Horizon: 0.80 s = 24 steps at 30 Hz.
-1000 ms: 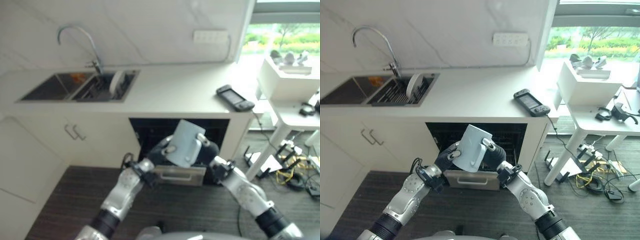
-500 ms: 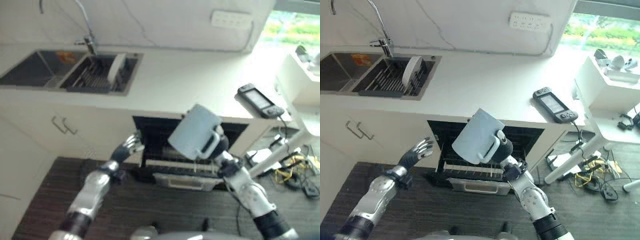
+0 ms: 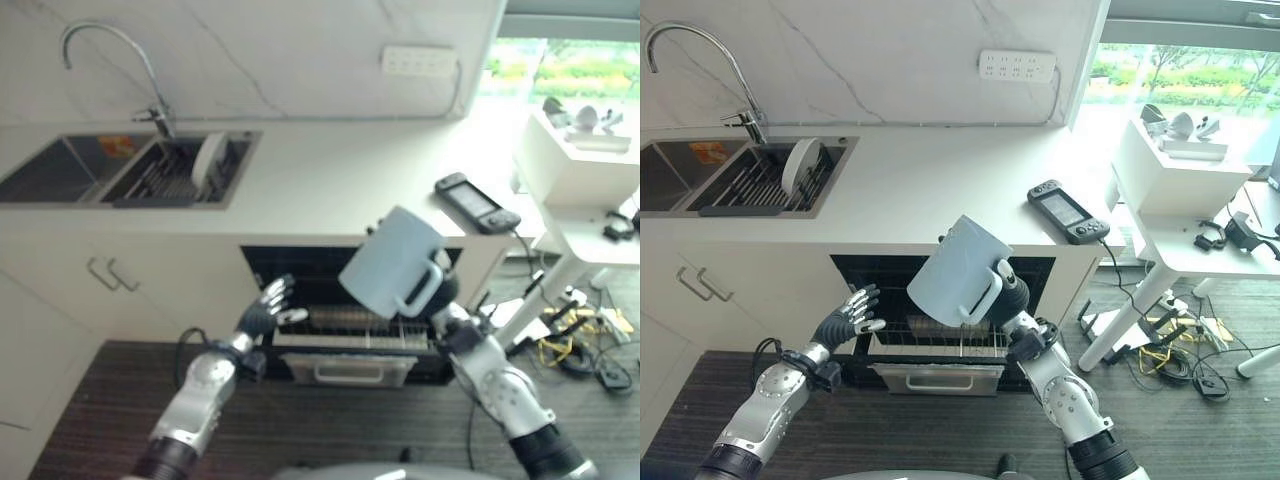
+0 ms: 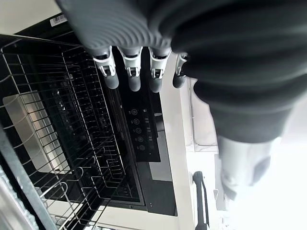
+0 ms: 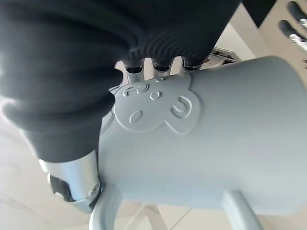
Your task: Place the dishes in the dishwasher.
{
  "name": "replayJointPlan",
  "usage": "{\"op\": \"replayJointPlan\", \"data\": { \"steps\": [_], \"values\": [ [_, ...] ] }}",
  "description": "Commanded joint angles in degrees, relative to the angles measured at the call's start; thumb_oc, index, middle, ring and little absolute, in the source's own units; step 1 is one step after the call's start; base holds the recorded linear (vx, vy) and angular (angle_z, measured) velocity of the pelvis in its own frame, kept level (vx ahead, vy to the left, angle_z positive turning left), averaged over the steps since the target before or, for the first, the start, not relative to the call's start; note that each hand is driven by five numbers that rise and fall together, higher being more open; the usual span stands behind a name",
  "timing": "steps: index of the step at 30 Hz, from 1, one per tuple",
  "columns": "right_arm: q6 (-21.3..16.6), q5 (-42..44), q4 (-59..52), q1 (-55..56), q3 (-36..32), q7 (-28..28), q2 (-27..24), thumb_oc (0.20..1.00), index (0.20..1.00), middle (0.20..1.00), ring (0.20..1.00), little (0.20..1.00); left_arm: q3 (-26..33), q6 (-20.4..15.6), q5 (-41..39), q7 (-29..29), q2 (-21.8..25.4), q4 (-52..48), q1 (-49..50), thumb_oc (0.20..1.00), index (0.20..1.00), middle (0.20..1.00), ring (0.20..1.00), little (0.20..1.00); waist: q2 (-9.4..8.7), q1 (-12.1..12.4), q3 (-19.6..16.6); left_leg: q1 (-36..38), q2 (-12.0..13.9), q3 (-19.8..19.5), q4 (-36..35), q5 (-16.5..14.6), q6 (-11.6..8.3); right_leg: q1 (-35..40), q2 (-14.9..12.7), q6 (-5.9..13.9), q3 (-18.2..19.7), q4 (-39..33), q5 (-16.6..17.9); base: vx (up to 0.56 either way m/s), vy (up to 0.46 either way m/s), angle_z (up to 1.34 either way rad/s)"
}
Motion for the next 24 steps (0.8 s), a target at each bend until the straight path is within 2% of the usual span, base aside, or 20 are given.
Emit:
{"op": "replayJointPlan", "data": {
  "steps": [1, 2, 7, 8, 11, 14, 15, 18, 22, 24],
  "values": [
    [-4.9, -1.8, -4.2, -1.4, -3.9, -2.2, 0.9, 0.2, 0.2, 0.2, 0.2, 0.2, -0.7, -1.4, 6.9, -2.1, 4.8, -2.0, -3.0, 1.0, 1.0, 1.0, 1.0, 1.0, -1.31, 0.4, -0.5, -2.0, 0.5, 0.2, 1.3, 0.8, 0.59, 2.2, -5.6, 3.9, -2.2, 3.6, -4.9, 0.14, 0.012, 0.04],
    [-5.8, -4.1, -3.1, -2.2, -5.6, -4.4, -0.4, 0.2, 0.2, 0.2, 0.2, 0.2, -1.4, -1.4, 11.6, -3.4, 7.2, -2.6, -3.5, 1.0, 1.0, 1.0, 1.0, 1.0, -1.08, 0.5, -0.3, -2.2, 0.7, 0.5, 2.2, 0.5, 0.49, 2.1, -6.3, 4.34, -3.2, 4.6, -5.2, 0.13, 0.012, 0.04],
    [-4.9, -7.4, -0.9, -3.6, -8.3, -7.3, -3.3, 0.2, 0.2, 0.2, 0.2, 0.2, -2.7, 0.2, 16.3, -7.3, 12.7, -5.1, -4.9, 1.0, 1.0, 1.0, 1.0, 1.0, -0.87, 0.8, 0.8, -3.6, 0.8, 0.3, 4.7, -0.1, 0.22, 1.8, -7.5, 4.75, -4.3, 6.6, -5.8, 0.11, -0.011, 0.11],
    [-3.9, -8.5, 0.7, -4.3, -9.6, -7.6, -5.8, 0.2, 0.2, 0.2, 0.2, 0.2, -3.9, 0.4, 18.7, -9.8, 16.1, -6.6, -5.7, 1.0, 1.0, 1.0, 1.0, 1.0, -0.92, 1.0, 1.8, -5.1, 0.9, 0.0, 6.2, -0.1, 0.0, 1.6, -8.0, 5.06, -4.5, 6.8, -5.8, 0.08, -0.044, 0.1],
    [-3.4, -9.4, 2.0, -4.7, -10.2, -8.2, -7.3, 0.2, 0.2, 0.2, 0.2, 0.2, -4.8, 1.0, 20.7, -11.0, 18.7, -7.9, -6.5, 1.0, 1.0, 1.0, 1.0, 1.0, -1.01, 1.3, 2.6, -6.4, 0.9, -0.4, 7.0, -0.1, -0.14, 1.4, -8.2, 5.24, -4.8, 6.6, -5.6, 0.03, -0.043, 0.15],
    [-2.6, -12.6, 5.3, -5.6, -10.1, -10.5, -9.9, 0.2, 0.2, 0.2, 0.2, 0.2, -6.8, 5.1, 30.5, -10.9, 23.1, -7.5, -8.7, 1.0, 1.0, 1.0, 1.0, 1.0, -1.21, 1.8, 4.3, -8.9, 1.0, -0.6, 8.6, 0.3, -0.44, 1.1, -8.8, 5.55, -5.5, 6.6, -5.3, -0.03, -0.066, 0.13],
    [-2.3, -12.9, 5.7, -5.8, -10.0, -11.4, -11.1, 0.2, 0.2, 0.2, 0.2, 0.2, -7.3, 4.8, 32.7, -10.7, 24.4, -7.5, -9.1, 1.0, 1.0, 1.0, 1.0, 1.0, -1.46, 2.0, 5.1, -10.2, 1.2, -0.6, 9.5, 0.4, -0.56, 0.7, -9.1, 5.7, -5.9, 6.8, -5.0, -0.08, -0.102, 0.19],
    [-1.6, -15.7, 7.0, -5.5, -10.2, -11.8, -13.0, 0.2, 0.2, 0.2, 0.2, 0.2, -7.6, 7.1, 36.5, -11.5, 26.2, -8.0, -9.9, 1.0, 1.0, 1.0, 1.0, 1.0, -1.72, 2.4, 6.6, -12.7, 1.5, -0.7, 11.2, 0.8, -0.78, 0.5, -9.3, 5.82, -6.5, 6.8, -4.8, -0.07, -0.097, 0.16],
    [-2.8, -18.4, 14.3, -6.9, -9.3, -13.6, -13.3, 0.2, 0.2, 0.2, 0.2, 0.2, -10.3, 6.6, 43.0, -9.7, 27.3, -7.7, -13.9, 1.0, 1.0, 1.0, 1.0, 1.0, -2.32, 3.7, 9.6, -17.9, 2.1, -1.5, 13.7, 2.1, -1.72, 1.5, -9.6, 6.17, -8.2, 5.5, -4.7, -0.15, -0.13, 0.22],
    [-3.4, -19.6, 17.7, -9.9, -8.3, -16.2, -12.8, 0.2, 0.2, 0.2, 0.2, 0.2, -12.0, 6.5, 45.5, -8.4, 27.2, -7.7, -16.9, 1.0, 1.0, 1.0, 1.0, 1.0, -2.52, 4.4, 10.8, -19.5, 2.2, -2.3, 13.6, 2.9, -2.15, 1.8, -9.2, 6.26, -8.5, 4.5, -4.7, -0.17, -0.078, 0.23]
  ]
}}
